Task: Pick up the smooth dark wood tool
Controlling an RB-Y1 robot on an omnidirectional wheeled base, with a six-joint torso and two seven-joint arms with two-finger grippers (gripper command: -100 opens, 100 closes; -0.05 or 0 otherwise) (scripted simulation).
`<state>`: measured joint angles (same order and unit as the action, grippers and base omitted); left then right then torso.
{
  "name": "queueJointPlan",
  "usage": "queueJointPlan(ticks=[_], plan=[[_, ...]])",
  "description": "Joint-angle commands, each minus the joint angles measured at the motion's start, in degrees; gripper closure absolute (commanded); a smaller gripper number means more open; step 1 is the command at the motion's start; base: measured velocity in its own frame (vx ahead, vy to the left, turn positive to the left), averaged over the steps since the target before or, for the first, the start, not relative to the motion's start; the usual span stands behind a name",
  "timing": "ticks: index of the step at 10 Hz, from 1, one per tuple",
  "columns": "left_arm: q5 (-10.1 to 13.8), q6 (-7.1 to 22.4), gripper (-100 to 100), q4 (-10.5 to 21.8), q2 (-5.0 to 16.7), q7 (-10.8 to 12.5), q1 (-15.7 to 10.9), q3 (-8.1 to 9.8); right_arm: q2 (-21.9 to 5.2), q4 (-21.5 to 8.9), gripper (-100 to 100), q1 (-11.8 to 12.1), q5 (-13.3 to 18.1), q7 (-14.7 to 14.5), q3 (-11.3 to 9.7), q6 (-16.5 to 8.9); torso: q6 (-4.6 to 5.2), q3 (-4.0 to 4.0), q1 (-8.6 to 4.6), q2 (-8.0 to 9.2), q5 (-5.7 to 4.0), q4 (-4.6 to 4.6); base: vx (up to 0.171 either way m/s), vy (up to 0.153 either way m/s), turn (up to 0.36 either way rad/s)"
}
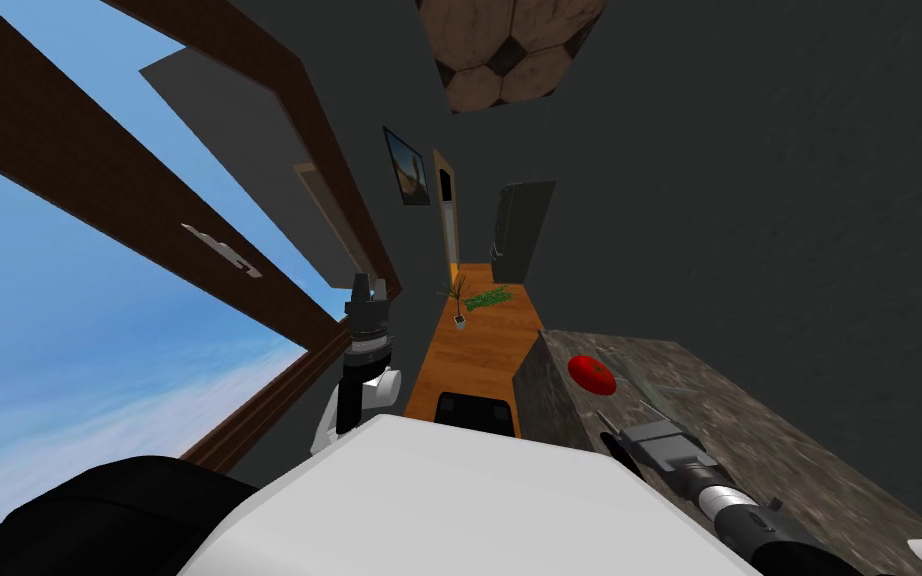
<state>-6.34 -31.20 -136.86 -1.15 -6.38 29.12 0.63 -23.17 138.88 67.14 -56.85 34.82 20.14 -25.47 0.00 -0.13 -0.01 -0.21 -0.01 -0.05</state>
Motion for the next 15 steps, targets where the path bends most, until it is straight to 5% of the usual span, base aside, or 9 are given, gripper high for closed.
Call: queueJointPlan(ticks=[1, 15], plan=[[0.00, 0.00, 0, 0.00, 0.00, 0.00, 0.00, 0.00, -0.64, -0.46, -100, 1.11, -1.15, 1.27, 0.28, -1.98, 0.00, 0.00, 0.00, 0.00, 0.00, 0.00, 0.075, 0.001, -0.023], [0.00, 0.00, 0, 0.00, 0.00, 0.00, 0.00, 0.00, -9.32, -6.42, -100, 15.68, -14.24, 20.29, 6.03, -23.28, -0.03, -0.07, -0.01, -0.09, -0.01, -0.03, 0.092, -0.003, -0.045]])
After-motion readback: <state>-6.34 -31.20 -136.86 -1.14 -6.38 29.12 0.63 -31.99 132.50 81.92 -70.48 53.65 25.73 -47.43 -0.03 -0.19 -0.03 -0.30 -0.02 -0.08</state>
